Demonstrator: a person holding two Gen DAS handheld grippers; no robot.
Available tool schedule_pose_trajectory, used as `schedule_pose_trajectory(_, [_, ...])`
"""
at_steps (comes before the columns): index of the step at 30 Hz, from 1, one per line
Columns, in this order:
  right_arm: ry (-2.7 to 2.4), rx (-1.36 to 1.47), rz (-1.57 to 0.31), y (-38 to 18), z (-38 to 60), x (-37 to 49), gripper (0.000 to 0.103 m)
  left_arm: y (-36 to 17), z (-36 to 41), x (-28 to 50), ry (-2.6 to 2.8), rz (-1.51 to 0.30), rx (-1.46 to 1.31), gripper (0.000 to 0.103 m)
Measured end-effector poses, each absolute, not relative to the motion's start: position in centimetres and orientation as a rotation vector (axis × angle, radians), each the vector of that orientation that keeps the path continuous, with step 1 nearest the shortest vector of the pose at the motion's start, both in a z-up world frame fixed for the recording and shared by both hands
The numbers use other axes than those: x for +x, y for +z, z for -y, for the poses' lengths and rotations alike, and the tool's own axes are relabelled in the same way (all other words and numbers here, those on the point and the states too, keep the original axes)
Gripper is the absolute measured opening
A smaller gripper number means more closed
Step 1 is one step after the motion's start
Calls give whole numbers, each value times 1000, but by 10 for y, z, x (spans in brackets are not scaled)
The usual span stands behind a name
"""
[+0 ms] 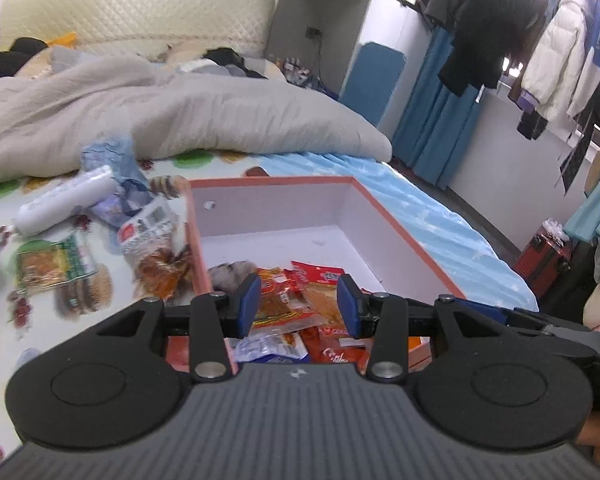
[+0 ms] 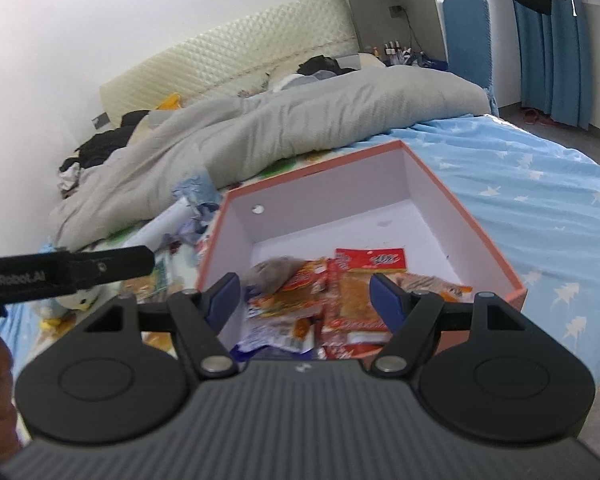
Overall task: Organize snacks
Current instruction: 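Withdraw both open tools from the box toward the remaining packets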
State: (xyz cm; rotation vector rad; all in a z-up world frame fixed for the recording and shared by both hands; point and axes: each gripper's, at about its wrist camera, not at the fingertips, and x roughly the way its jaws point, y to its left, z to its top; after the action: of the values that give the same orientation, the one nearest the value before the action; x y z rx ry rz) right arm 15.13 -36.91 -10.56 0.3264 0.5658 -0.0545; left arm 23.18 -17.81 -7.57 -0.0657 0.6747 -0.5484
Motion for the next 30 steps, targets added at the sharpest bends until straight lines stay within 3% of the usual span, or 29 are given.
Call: schedule_pose_trajectory(30, [134, 231, -554, -65, 253, 50, 73, -32, 31, 55, -356, -647, -120, 48])
